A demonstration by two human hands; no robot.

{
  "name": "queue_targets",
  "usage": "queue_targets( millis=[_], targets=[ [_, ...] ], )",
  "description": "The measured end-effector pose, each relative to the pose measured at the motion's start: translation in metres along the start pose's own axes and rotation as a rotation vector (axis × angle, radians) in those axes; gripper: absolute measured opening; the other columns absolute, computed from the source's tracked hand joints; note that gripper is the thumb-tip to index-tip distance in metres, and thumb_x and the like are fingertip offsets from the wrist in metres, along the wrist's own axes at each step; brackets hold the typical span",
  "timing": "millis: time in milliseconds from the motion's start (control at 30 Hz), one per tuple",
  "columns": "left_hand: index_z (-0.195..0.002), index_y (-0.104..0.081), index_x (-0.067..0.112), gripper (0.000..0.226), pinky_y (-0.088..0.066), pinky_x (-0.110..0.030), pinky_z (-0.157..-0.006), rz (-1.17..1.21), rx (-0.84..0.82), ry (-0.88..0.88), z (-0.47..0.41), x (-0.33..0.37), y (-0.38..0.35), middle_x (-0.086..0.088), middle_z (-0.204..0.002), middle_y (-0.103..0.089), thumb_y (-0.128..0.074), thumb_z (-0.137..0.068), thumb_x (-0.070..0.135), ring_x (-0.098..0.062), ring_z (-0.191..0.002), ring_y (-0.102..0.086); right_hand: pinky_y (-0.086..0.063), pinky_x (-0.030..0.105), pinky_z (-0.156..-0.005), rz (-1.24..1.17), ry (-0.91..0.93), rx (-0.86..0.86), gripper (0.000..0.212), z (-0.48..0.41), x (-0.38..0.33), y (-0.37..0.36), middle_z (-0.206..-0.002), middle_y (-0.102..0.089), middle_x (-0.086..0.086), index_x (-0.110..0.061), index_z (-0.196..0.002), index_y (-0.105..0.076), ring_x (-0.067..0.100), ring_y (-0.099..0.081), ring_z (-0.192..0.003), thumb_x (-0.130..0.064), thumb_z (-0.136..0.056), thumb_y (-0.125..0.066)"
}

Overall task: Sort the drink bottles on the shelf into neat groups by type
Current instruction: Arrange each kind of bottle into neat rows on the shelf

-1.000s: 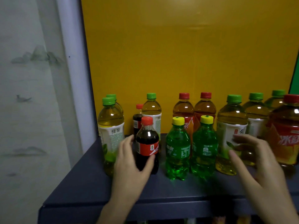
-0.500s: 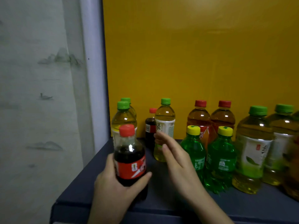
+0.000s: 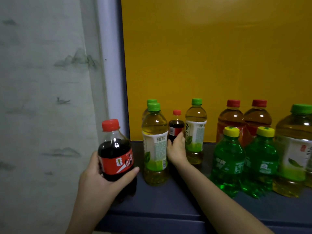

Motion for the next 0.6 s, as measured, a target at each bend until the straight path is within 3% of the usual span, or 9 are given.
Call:
queue_targets(
  millis=[167, 367, 500, 600],
  targets=[
    [-0.084, -0.053, 0.059, 0.062, -0.049, -0.023, -0.07, 0.002, -0.029, 0.005, -0.004, -0.011, 0.011, 0.025, -0.088, -0.067, -0.075, -0.026, 0.055, 0.003, -0.077, -0.065, -0.035, 0.046, -0.108, -0.019, -0.127, 0.034, 0.072, -0.016, 0.001, -0.003, -0.14, -0.043, 0.018, -0.007, -0.143, -0.013, 0.032, -0.042, -0.13, -0.016, -0.088, -0.059],
    [-0.086, -0.048, 0.07, 0.069, -0.046, -0.018, -0.071, -0.002, -0.08, -0.017, -0.005, -0.017, 0.021, 0.031, -0.091, -0.065, -0.082, -0.027, 0.056, 0.007, -0.084, -0.063, -0.038, 0.043, -0.101, 0.113, -0.137, 0.076, 0.058, -0.018, 0.003, -0.005, -0.134, -0.044, 0.018, -0.004, -0.135, -0.028, 0.033, -0.046, -0.123, -0.014, -0.086, -0.059],
    [-0.094, -0.054, 0.052, 0.075, -0.052, -0.03, -0.079, 0.03, -0.123, -0.008, -0.004, -0.019, 0.025, 0.01, -0.09, -0.07, -0.09, -0.029, 0.047, -0.009, -0.086, -0.066, -0.036, 0.046, -0.104, 0.126, -0.185, 0.029, 0.055, -0.009, 0.001, -0.004, -0.134, -0.042, 0.019, -0.002, -0.134, -0.026, 0.034, -0.044, -0.123, -0.014, -0.088, -0.054],
    [-0.098, -0.055, 0.046, 0.077, -0.052, -0.031, -0.08, 0.059, -0.157, -0.003, -0.003, -0.022, 0.028, 0.011, -0.093, -0.07, -0.089, -0.03, 0.05, -0.011, -0.088, -0.066, -0.035, 0.044, -0.103, 0.159, -0.166, -0.02, 0.066, 0.005, 0.002, -0.001, -0.135, -0.042, 0.017, -0.003, -0.136, -0.017, 0.033, -0.043, -0.124, -0.019, -0.087, -0.058]
  ],
)
Point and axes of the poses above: each hand's wrist, its own z-axis away from the middle knuckle, its own y-axis out of the back of the hand, x = y × z, the point moved 1 cm from there along -z, towards the middle knuckle
